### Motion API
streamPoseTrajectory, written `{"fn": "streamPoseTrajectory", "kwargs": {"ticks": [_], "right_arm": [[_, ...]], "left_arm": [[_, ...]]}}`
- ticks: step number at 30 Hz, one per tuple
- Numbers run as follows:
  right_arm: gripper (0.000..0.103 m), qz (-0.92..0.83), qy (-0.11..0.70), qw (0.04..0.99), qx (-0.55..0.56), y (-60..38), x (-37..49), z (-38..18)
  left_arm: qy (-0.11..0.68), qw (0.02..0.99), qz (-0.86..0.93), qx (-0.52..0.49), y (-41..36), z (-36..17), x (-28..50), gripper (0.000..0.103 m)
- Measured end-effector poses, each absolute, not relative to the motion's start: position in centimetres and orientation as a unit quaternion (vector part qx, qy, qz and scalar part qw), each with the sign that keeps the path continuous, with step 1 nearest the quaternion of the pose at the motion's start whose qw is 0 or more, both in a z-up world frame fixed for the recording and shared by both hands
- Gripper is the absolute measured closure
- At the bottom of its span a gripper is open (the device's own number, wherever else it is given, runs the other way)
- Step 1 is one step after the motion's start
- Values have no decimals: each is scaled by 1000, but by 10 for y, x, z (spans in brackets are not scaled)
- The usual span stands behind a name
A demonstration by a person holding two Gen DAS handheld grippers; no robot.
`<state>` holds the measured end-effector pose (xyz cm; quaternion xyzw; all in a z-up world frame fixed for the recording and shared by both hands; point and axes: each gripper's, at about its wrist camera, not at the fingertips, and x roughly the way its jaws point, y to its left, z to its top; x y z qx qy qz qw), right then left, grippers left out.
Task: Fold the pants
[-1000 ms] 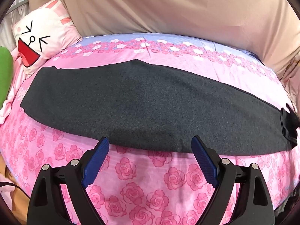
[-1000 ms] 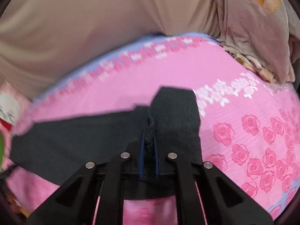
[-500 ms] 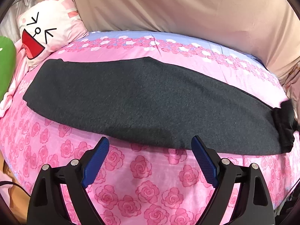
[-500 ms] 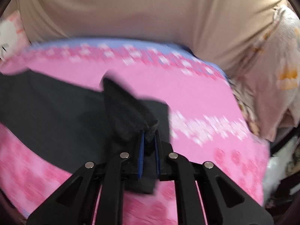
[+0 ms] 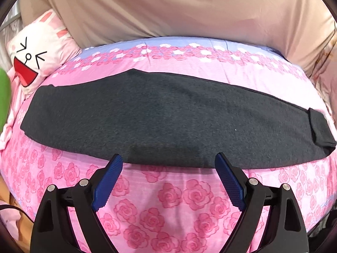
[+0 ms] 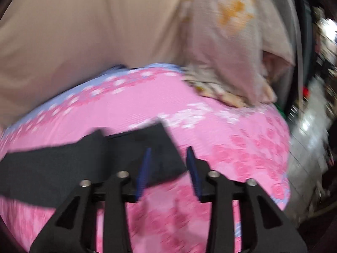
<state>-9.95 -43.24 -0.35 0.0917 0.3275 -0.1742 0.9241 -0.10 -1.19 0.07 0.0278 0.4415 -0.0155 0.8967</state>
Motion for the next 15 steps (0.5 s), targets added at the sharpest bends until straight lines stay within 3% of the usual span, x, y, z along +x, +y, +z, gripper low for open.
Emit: {"fn": "streamPoseTrajectory", "kwargs": {"ticks": [4, 9, 11, 12, 14, 15], "right_arm": [[43, -94, 376, 922, -16, -372, -69, -23], [44, -57, 423, 904, -5, -372, -21, -53], [64, -17, 431, 900, 62, -386, -9, -57], [96, -14, 435, 897, 79, -390, -7, -55], [98, -8, 404, 908, 115, -397, -6, -24], [98, 32, 352, 922, 161, -406, -14, 10]], "left_arm": [[448, 893, -21, 35, -27, -1, 5, 16], [442, 896, -19, 44, -40, 1, 3, 16], [444, 895, -17, 47, -41, 1, 3, 16], [444, 895, -14, 49, -41, 1, 3, 16], [441, 896, -1, 50, -38, 3, 5, 16], [441, 896, 2, 48, -36, 4, 7, 16]]}}
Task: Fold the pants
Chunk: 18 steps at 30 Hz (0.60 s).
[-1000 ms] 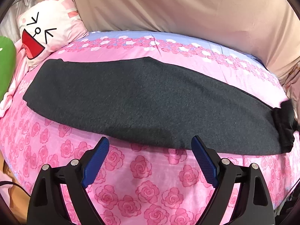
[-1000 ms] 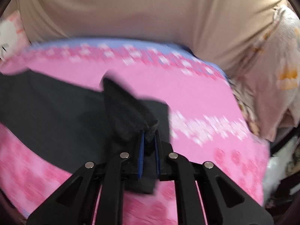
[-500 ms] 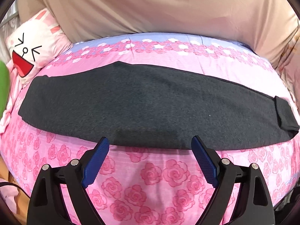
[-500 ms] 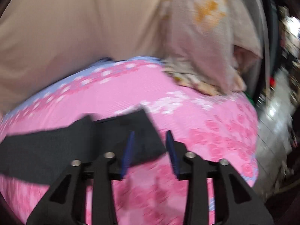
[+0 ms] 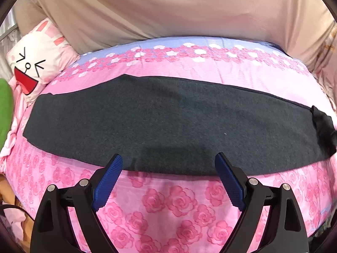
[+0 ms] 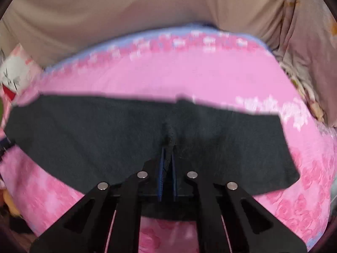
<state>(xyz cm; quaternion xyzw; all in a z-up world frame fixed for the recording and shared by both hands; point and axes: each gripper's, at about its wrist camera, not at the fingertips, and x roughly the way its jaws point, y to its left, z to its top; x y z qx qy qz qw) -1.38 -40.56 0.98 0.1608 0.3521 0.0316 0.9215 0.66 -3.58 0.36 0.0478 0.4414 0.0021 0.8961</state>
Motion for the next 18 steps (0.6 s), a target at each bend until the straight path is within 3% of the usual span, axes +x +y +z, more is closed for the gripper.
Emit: {"fn": "streamPoseTrajectory", "kwargs": {"ticks": [4, 6, 14, 18], "right_arm": [[98, 74, 197, 945, 249, -449, -50, 98], [97, 31, 183, 949, 254, -472, -57, 100], [97, -131, 369, 874, 287, -533, -54, -67], [86, -181, 355, 890, 220, -513, -67, -42]], "left_arm": [[439, 898, 14, 36, -30, 7, 12, 16], [435, 899, 16, 33, -29, 8, 12, 16], [450, 892, 2, 46, -43, -4, 13, 16], [445, 893, -5, 60, -51, -2, 10, 16]]}}
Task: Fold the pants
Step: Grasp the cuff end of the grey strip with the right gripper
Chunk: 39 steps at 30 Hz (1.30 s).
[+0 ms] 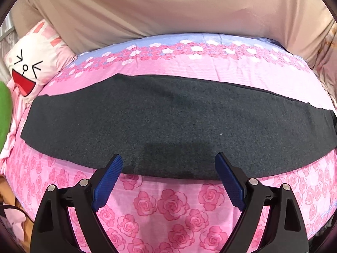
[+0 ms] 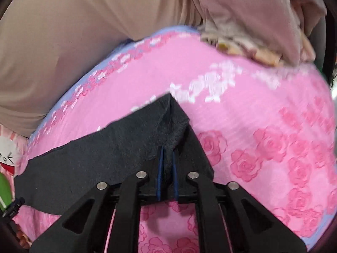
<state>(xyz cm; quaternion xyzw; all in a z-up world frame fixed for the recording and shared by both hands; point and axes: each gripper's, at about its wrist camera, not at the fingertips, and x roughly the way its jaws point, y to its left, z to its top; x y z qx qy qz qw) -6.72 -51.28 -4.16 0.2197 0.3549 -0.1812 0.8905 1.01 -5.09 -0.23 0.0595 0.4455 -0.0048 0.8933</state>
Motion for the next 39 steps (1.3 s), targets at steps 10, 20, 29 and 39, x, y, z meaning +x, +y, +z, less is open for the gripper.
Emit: {"fn": "streamPoseTrajectory", "kwargs": {"ticks": [10, 20, 29, 39], "right_arm": [[59, 44, 373, 922, 97, -346, 21, 6], [75, 91, 415, 905, -33, -247, 125, -44], [94, 59, 411, 909, -38, -242, 147, -39], [28, -73, 357, 929, 60, -362, 15, 0]], "left_arm": [[437, 899, -2, 41, -37, 4, 11, 16], [445, 896, 5, 15, 4, -3, 17, 16], [449, 893, 11, -8, 18, -8, 28, 16], [445, 896, -2, 6, 1, -4, 25, 16]]}}
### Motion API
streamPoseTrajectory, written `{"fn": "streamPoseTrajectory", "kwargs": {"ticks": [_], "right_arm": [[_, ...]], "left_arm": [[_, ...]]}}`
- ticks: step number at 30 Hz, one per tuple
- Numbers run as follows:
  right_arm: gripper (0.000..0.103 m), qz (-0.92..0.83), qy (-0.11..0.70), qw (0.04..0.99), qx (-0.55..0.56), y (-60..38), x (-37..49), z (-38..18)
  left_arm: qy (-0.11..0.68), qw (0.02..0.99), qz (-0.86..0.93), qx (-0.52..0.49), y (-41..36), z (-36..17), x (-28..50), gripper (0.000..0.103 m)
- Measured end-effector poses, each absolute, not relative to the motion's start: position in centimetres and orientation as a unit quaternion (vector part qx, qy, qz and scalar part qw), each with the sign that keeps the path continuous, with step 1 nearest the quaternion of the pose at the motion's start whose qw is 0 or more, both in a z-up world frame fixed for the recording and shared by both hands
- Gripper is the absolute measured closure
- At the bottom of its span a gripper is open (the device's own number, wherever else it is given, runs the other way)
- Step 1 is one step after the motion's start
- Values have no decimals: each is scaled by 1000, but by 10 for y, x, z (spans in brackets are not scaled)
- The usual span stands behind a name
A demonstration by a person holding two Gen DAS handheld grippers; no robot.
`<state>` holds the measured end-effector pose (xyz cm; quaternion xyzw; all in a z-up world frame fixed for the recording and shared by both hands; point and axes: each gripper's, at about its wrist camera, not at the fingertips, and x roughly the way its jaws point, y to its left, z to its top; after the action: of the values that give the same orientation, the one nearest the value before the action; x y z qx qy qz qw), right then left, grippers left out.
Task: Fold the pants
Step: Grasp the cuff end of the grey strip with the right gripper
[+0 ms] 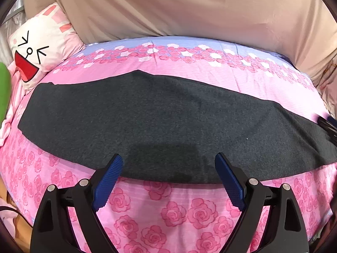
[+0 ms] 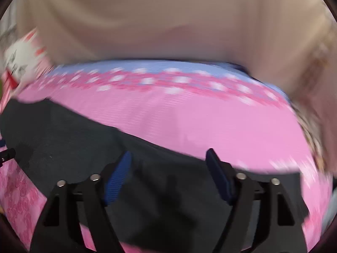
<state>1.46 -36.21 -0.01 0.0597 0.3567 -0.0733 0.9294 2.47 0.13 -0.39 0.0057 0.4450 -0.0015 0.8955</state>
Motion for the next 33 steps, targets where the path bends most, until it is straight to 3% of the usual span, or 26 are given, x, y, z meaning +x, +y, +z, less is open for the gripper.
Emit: {"fn": "streamPoseTrajectory", "kwargs": {"ticks": [4, 7, 12, 13, 14, 17, 19, 20, 26, 33], "right_arm": [[28, -207, 354, 888, 208, -474, -79, -19], [30, -206, 347, 862, 306, -519, -108, -42], [31, -185, 349, 858, 327, -528, -98, -55], [38, -176, 350, 859, 330, -528, -92, -55], [55, -163, 351, 856, 343, -531, -89, -57], [65, -166, 352, 851, 354, -532, -82, -60], [86, -167, 351, 846, 364, -533, -79, -62], [88, -163, 346, 846, 372, -534, -78, -63], [90, -99, 245, 873, 410, -507, -87, -18], [90, 16, 241, 921, 307, -390, -17, 80]], "left_arm": [[444, 896, -10, 7, -13, -3, 26, 16], [444, 896, -20, 15, -30, -2, 25, 16], [440, 897, -25, 33, -48, 1, 15, 16], [441, 896, -25, 36, -50, 1, 13, 16], [443, 895, -25, 41, -51, 0, 12, 16], [445, 894, -25, 53, -53, -2, 9, 16], [447, 892, -25, 59, -53, -4, 9, 16], [447, 892, -25, 60, -52, -5, 8, 16], [449, 892, -15, 57, -33, -10, 9, 16], [450, 893, 0, 26, 13, -15, 12, 16]]}}
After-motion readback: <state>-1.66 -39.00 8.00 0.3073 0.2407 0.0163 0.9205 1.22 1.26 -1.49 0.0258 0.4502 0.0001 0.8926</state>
